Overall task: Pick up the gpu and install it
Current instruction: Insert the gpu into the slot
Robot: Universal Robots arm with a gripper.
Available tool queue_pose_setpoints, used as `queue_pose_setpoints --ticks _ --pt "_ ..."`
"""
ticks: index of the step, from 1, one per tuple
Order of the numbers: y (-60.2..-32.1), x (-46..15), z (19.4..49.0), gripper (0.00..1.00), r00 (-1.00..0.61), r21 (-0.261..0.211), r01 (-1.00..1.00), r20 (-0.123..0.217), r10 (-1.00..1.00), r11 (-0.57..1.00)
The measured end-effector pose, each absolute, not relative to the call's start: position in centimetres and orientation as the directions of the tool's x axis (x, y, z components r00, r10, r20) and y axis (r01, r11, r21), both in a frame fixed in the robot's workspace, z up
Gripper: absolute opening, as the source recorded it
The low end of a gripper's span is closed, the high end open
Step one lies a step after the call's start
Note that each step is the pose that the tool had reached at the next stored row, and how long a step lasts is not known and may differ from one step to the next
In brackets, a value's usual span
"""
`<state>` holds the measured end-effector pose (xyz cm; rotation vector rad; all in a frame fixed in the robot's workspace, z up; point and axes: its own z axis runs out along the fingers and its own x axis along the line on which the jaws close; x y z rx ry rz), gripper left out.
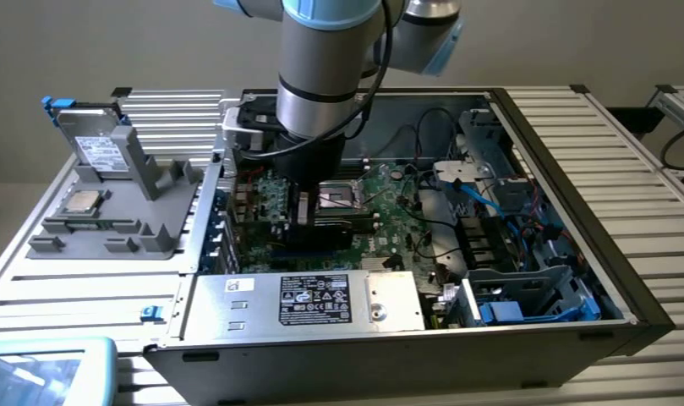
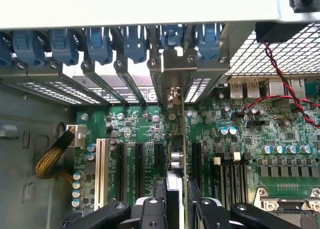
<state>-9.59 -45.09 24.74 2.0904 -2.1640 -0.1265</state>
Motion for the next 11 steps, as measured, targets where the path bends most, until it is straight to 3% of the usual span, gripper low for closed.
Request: queue_pose_setpoints --ticks 11 --pt "-45.09 -9.78 24.70 0.27 -0.032 0.150 -0.988 0.035 -0.999 0.037"
